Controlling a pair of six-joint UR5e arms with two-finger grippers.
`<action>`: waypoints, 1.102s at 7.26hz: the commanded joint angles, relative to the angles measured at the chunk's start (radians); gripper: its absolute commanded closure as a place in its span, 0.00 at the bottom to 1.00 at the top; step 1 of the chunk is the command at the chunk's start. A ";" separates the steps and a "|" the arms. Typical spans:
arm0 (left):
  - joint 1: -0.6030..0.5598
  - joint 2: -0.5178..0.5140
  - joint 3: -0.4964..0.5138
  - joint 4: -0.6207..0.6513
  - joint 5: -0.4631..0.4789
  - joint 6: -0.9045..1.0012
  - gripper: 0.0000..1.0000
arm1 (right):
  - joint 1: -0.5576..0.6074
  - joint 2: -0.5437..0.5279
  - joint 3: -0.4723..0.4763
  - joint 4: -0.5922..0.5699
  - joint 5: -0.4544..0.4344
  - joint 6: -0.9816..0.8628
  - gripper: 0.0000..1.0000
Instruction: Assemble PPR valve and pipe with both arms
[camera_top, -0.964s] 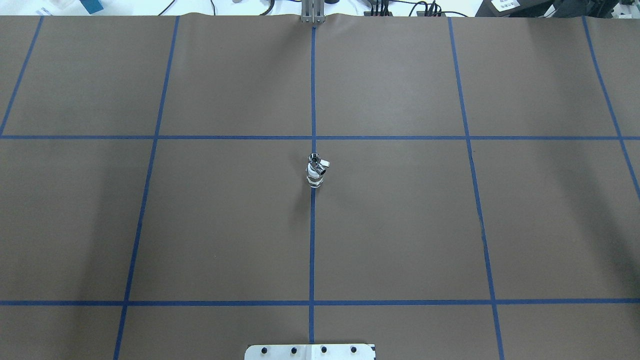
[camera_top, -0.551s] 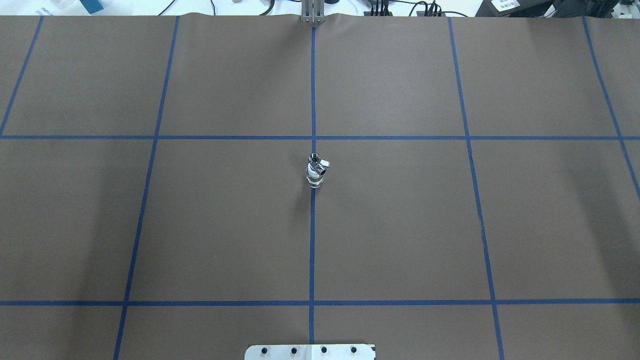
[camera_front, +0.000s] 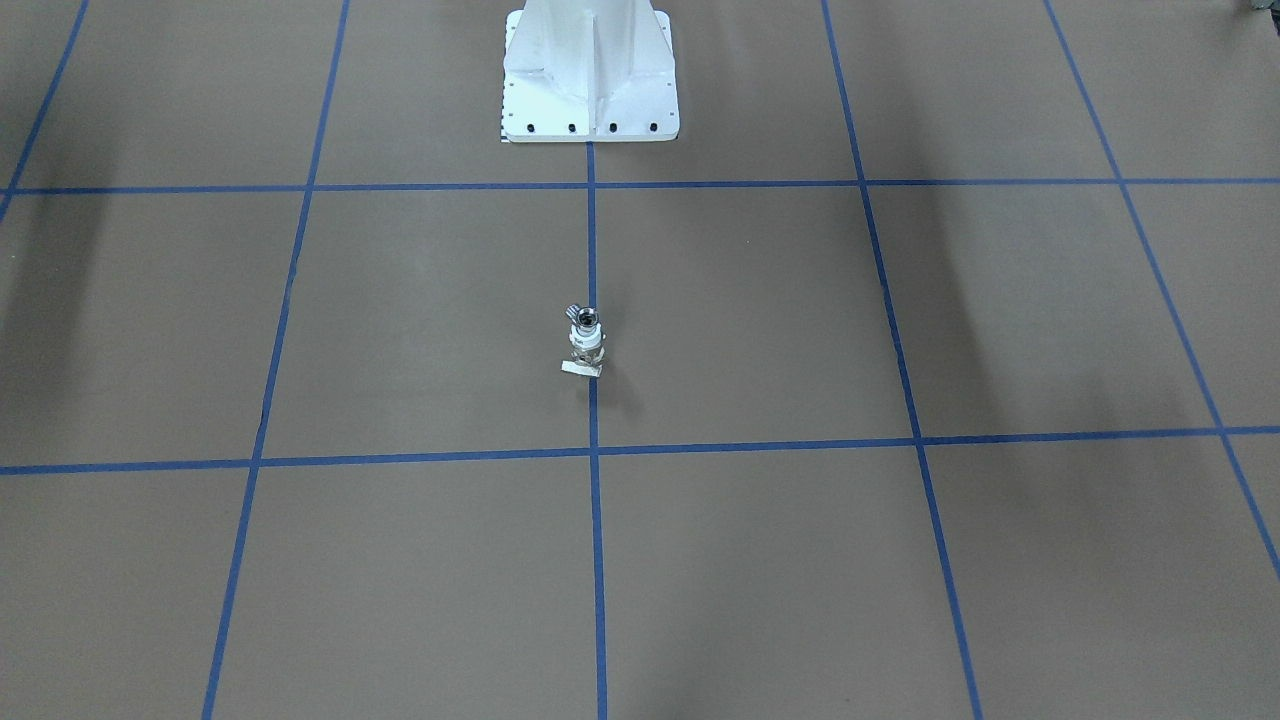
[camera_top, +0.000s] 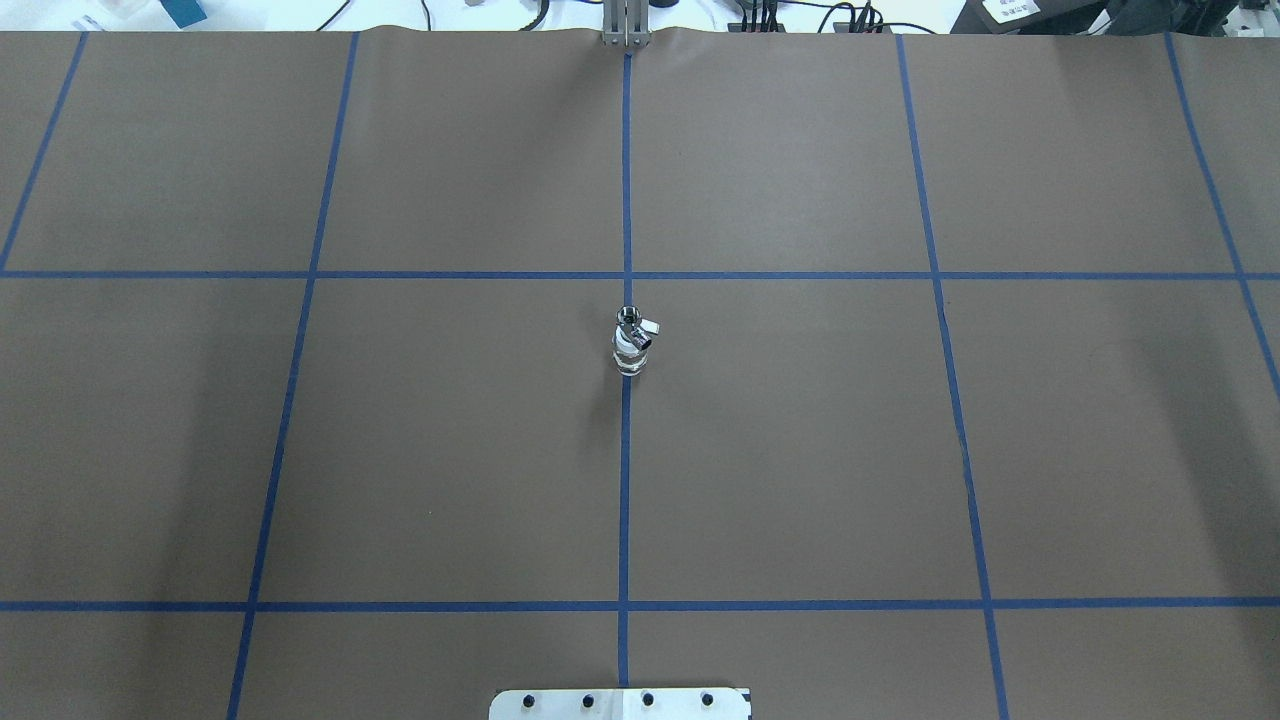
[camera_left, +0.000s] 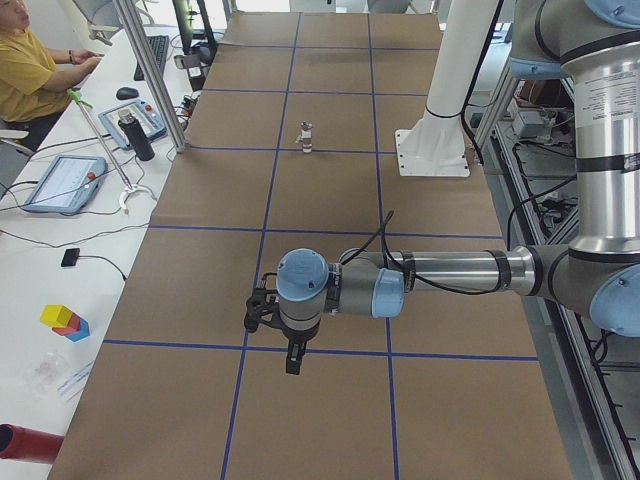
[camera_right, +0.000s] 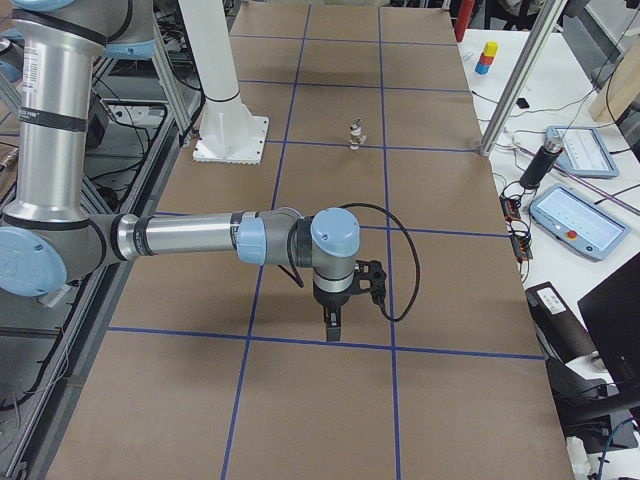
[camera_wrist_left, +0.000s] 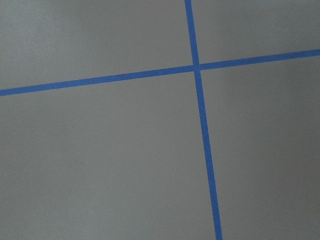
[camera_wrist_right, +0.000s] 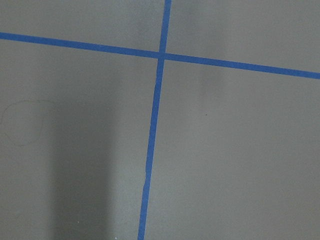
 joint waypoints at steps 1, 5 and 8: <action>0.000 0.001 0.000 0.000 0.000 0.000 0.00 | 0.000 0.002 0.000 0.027 0.008 0.047 0.01; 0.000 0.000 -0.003 -0.002 0.000 0.002 0.00 | -0.002 0.002 -0.003 0.035 0.033 0.056 0.00; 0.000 -0.002 -0.003 -0.002 0.000 0.002 0.00 | -0.002 0.002 -0.003 0.035 0.033 0.056 0.00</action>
